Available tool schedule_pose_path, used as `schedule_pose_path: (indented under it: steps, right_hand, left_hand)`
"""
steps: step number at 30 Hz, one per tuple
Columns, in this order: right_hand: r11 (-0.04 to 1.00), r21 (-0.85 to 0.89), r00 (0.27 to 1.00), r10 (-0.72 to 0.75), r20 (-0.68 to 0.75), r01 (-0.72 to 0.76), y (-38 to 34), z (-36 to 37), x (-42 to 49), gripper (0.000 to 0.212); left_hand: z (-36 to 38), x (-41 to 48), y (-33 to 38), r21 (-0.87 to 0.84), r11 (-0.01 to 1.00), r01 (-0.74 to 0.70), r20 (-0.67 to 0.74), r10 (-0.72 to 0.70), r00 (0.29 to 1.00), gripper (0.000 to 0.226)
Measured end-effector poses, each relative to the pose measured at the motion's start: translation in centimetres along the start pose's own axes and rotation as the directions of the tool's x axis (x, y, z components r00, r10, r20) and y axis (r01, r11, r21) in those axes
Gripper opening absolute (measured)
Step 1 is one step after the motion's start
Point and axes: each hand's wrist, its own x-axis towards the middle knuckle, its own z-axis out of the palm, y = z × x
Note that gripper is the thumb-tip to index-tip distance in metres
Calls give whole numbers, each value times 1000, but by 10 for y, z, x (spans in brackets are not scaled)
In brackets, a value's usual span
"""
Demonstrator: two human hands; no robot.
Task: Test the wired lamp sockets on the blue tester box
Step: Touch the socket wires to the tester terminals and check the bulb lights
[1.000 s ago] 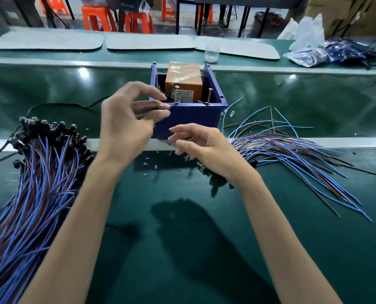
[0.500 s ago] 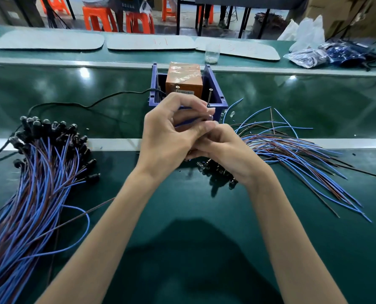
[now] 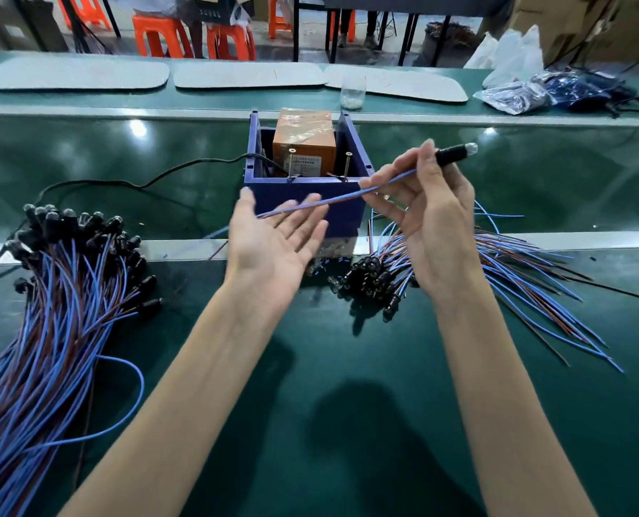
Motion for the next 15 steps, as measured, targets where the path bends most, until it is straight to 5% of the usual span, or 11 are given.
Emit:
schedule_pose_path:
  steps: [4, 7, 11, 15]
  right_hand:
    - [994, 103, 998, 28, -52, -23, -4, 3, 0, 32]
    - [996, 80, 996, 32, -78, -26, -6, 0, 0, 29]
    - [993, -98, 993, 55, -102, -66, -5, -4, 1, 27]
    - [948, -268, 982, 139, -131, -170, 0, -4, 0, 23]
  left_hand:
    - [-6, 6, 9, -240, 961, -139, -208, 89, 974, 49]
    - [-8, 8, 14, -295, 924, -242, -236, 176, 956, 50]
    - [-8, 6, 11, 67, 965, -253, -17, 255, 967, 43]
    - [-6, 2, -3, 580, 766, -277, 284, 129, 950, 41]
